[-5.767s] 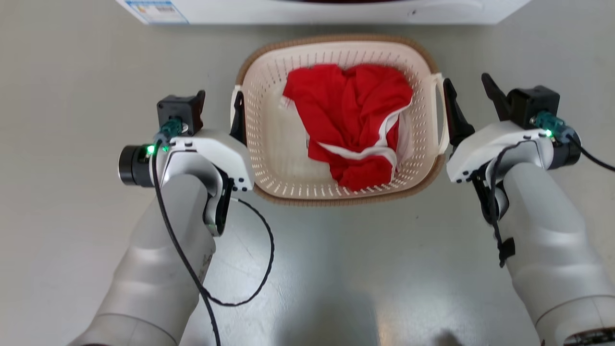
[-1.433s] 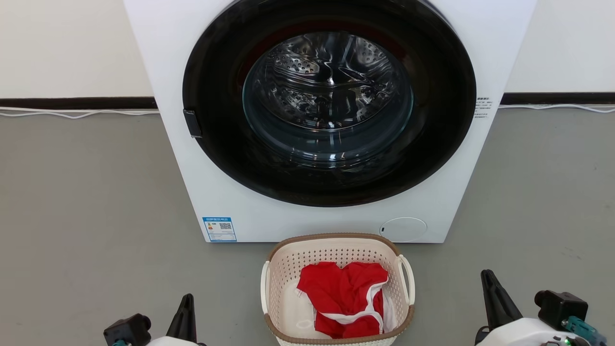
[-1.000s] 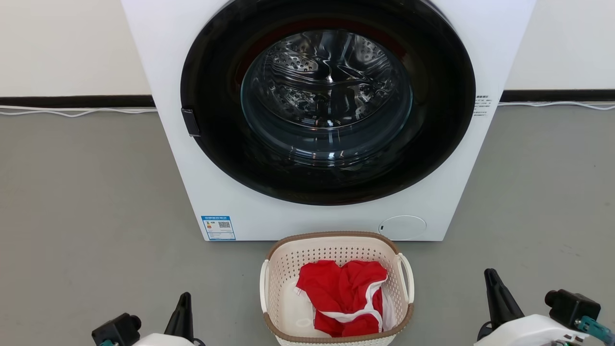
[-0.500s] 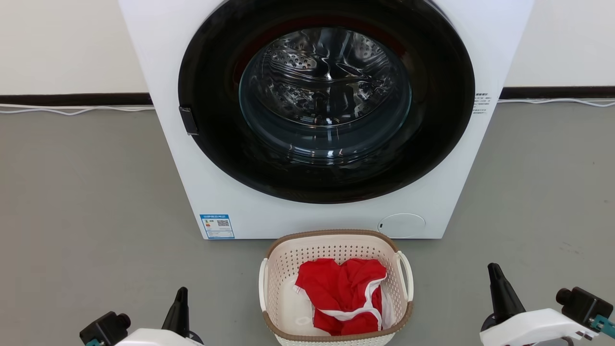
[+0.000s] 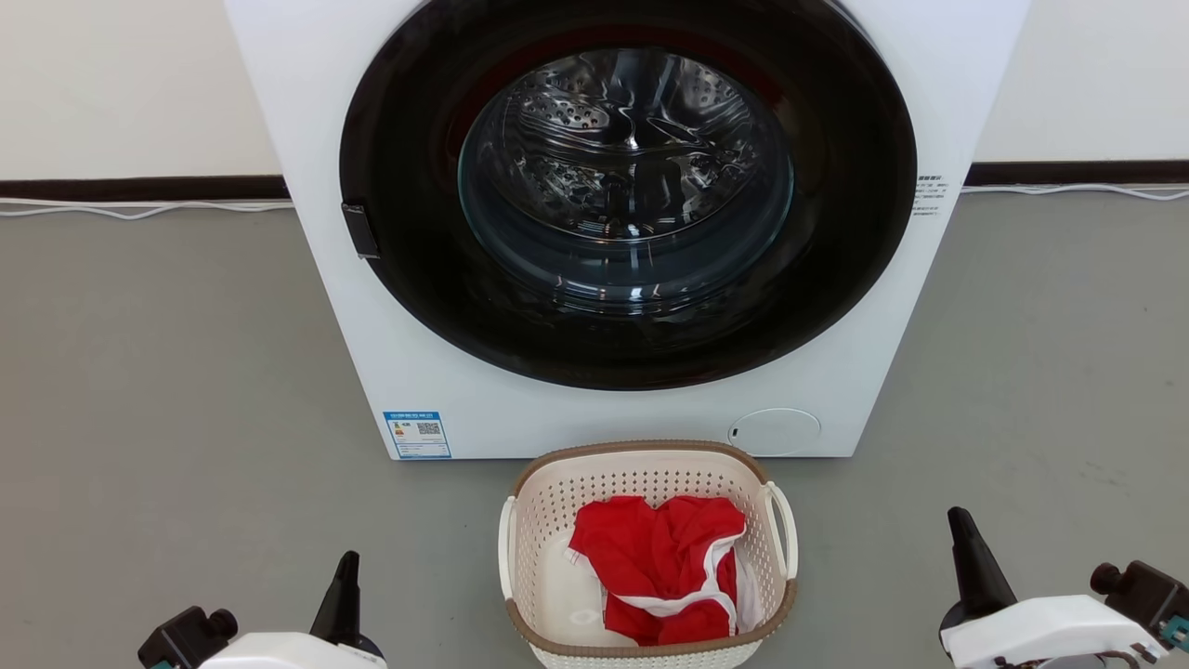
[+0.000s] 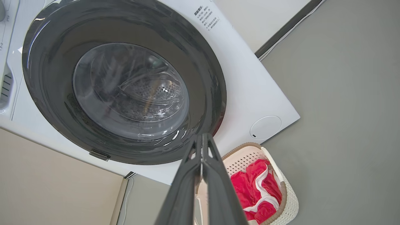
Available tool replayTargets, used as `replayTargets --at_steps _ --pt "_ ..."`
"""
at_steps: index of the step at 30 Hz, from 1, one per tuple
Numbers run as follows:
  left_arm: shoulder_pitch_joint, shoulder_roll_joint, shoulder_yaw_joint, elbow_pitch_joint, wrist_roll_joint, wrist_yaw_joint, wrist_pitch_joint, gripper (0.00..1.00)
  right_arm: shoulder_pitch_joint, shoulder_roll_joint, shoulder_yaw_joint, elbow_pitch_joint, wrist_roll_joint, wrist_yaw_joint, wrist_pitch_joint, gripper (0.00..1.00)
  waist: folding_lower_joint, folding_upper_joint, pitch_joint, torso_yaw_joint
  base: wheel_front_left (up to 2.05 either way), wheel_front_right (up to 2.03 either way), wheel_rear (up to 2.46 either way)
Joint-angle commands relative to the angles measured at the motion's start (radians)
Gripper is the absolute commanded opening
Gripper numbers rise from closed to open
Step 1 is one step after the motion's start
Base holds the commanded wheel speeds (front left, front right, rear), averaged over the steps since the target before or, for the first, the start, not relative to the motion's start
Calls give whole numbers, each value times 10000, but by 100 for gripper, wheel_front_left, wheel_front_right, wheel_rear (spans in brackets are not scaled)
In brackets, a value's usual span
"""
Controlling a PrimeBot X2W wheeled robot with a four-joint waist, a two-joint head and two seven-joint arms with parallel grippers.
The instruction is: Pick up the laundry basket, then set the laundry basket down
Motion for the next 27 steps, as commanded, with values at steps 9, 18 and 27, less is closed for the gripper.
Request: replayTargets --at_steps 9,18,27 --pt "-697 50 405 -395 -1128 -244 295 0 -608 -80 32 -347 1398 42 228 0 -1 -1 46 -25 0 0 0" --pt "-774 44 575 -481 -2045 -375 553 0 -677 -83 12 -390 2540 48 396 0 -1 -1 89 -49 0 0 0" --pt "-852 39 747 -568 -2965 -506 812 0 -746 -87 -9 -433 3685 53 566 0 -1 -1 132 -72 0 0 0"
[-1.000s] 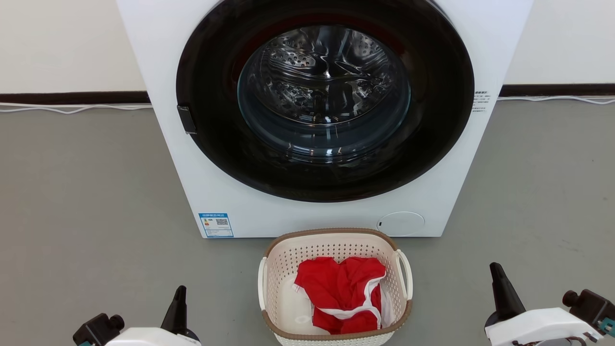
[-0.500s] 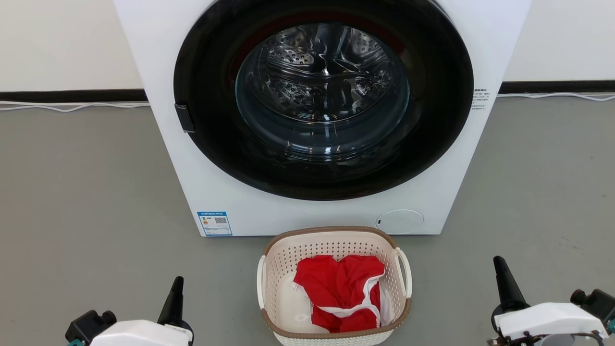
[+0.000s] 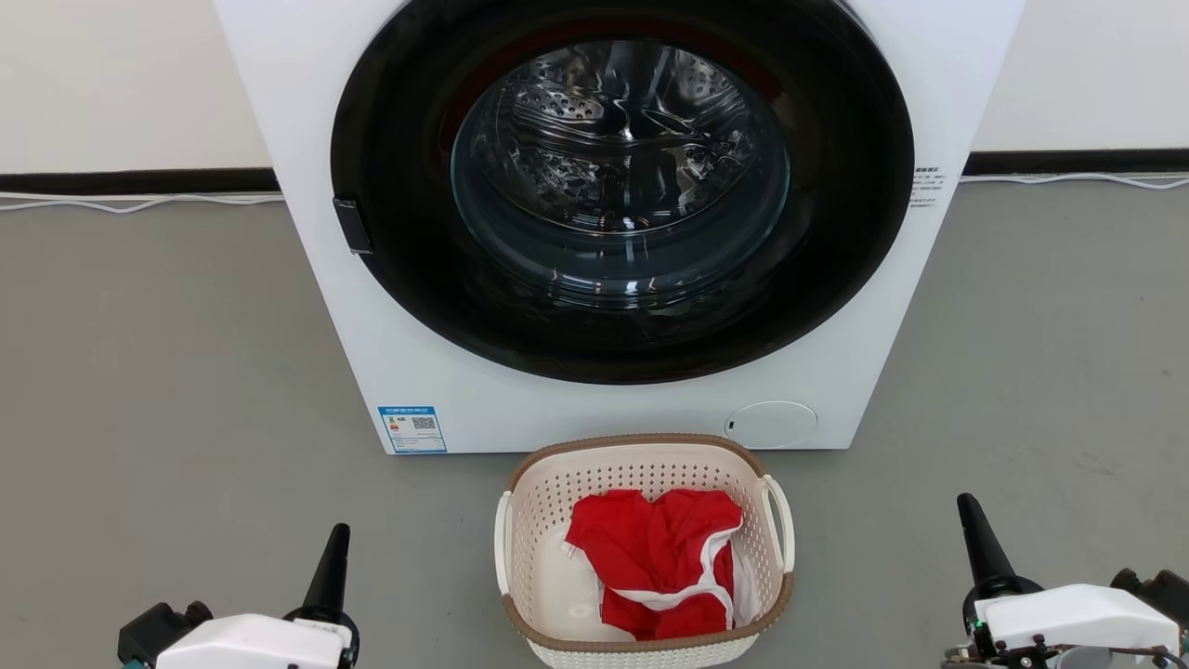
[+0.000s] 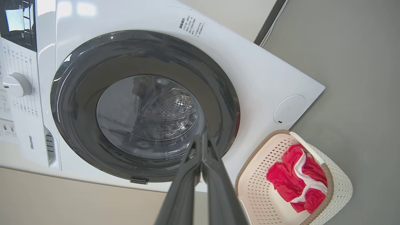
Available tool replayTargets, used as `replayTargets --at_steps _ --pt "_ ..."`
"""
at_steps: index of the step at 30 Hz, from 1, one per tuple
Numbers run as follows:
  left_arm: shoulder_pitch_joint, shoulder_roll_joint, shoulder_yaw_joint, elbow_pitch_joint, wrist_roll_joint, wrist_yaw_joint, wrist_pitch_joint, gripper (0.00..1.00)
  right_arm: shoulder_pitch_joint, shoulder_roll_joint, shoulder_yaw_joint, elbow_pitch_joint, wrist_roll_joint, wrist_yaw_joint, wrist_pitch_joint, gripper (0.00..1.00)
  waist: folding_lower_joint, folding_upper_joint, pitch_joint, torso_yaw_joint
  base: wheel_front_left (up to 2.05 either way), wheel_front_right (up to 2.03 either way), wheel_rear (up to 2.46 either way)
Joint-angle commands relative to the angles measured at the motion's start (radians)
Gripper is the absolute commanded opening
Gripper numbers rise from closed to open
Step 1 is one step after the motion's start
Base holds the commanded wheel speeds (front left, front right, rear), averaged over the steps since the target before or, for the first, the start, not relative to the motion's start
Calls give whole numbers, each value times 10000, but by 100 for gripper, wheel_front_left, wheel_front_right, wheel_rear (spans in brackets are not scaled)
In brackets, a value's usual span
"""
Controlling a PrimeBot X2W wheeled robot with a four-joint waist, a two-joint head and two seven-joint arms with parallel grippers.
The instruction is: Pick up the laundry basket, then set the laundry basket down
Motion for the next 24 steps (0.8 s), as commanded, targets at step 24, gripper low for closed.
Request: replayTargets --at_steps 24 --pt "-805 61 720 -543 -2627 -462 756 0 -719 -97 92 -451 3244 66 520 0 0 -1 115 -63 0 0 0"
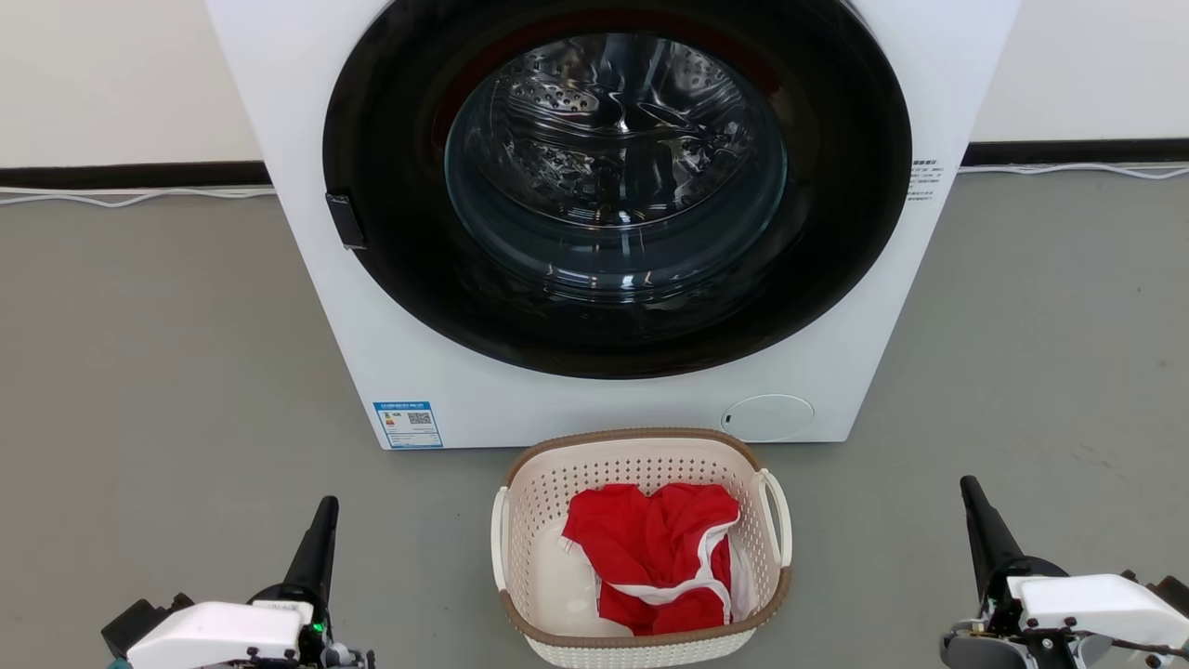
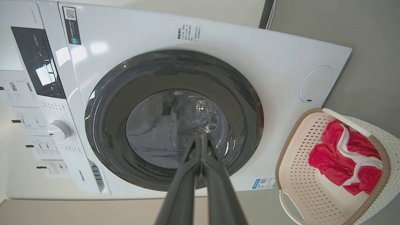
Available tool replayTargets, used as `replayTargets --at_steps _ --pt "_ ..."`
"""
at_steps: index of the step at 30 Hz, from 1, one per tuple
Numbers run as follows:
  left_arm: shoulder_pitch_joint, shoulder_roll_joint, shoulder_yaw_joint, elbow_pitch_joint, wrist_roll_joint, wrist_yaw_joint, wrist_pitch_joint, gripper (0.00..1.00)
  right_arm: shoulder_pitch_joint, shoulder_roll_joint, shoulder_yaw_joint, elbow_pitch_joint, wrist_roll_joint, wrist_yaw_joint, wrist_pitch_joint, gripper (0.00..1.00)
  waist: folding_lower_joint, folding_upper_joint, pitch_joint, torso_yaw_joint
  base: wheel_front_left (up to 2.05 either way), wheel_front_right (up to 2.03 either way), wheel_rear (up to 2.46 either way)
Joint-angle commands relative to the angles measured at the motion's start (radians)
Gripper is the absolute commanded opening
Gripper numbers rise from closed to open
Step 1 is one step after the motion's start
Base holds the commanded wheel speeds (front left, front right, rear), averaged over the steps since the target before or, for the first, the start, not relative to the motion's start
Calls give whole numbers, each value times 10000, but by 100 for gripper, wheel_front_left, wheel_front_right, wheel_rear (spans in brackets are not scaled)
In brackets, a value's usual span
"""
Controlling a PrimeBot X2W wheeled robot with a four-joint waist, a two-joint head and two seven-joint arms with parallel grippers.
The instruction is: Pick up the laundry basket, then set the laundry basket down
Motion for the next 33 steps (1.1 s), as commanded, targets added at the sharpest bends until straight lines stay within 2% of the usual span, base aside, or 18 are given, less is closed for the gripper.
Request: replayTargets --at_steps 1,12,33 --pt "-611 94 321 -334 -300 -153 83 0 -516 -95 174 -331 351 66 116 0 0 -1 6 -3 0 0 0" --pt "-713 87 544 -447 -1501 -324 421 0 -606 -100 147 -388 1846 73 337 0 0 -1 62 -34 0 0 0" --pt "-713 87 543 -448 -1503 -324 420 0 -606 -100 147 -388 1846 73 337 0 0 -1 62 -34 0 0 0"
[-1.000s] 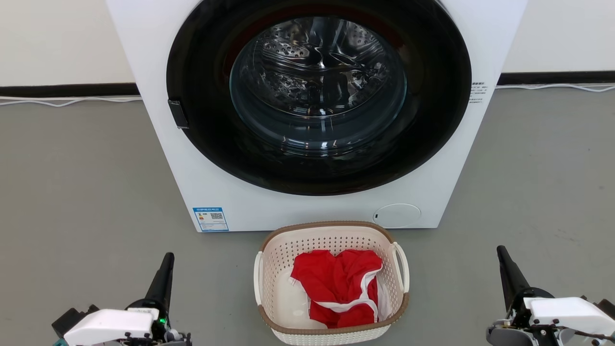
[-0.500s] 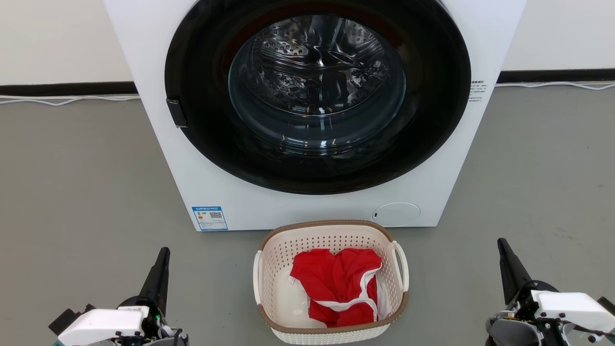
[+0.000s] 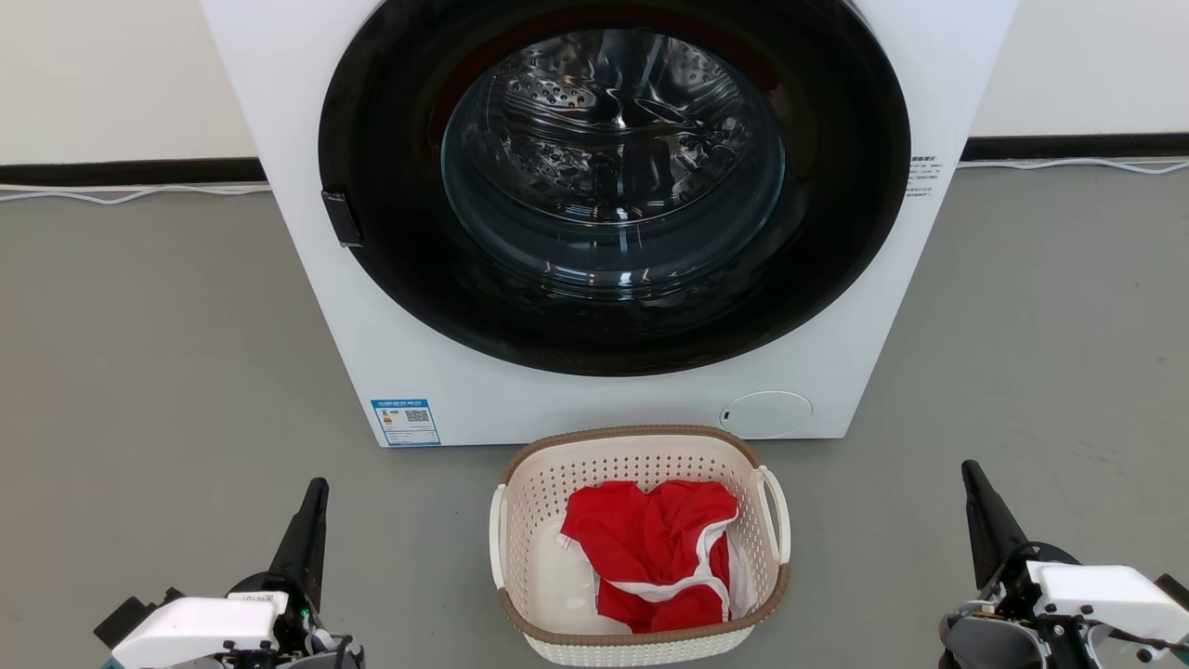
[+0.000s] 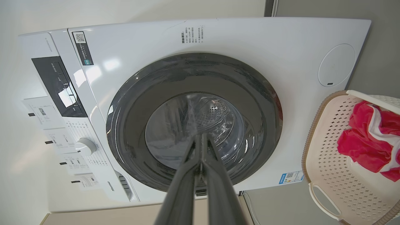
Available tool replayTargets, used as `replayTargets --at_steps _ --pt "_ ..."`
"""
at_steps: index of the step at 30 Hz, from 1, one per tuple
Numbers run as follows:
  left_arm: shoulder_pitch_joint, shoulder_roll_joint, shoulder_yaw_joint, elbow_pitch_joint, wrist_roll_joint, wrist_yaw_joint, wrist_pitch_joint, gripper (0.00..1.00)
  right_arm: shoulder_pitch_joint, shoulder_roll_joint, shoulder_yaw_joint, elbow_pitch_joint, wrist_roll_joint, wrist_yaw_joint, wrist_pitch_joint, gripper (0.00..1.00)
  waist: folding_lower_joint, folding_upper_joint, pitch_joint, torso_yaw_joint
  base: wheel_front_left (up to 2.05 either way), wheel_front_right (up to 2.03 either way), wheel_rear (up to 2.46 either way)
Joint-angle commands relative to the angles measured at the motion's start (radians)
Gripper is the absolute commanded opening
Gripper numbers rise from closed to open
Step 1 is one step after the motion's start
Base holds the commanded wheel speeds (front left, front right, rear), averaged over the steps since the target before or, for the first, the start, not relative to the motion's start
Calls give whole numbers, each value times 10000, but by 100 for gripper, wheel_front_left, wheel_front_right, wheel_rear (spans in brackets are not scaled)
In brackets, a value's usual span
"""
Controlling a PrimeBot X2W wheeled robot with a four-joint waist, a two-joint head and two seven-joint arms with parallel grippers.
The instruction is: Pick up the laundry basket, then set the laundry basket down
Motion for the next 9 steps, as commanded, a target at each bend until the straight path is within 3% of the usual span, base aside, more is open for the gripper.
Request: replayTargets --at_steps 1,9 --pt "-561 102 309 -291 -45 -73 63 0 -408 -98 189 -297 67 73 73 0 0 -1 0 0 0 0 0" --pt "-561 102 309 -291 -46 -73 63 0 -408 -98 189 -297 67 73 73 0 0 -1 0 0 0 0 0"
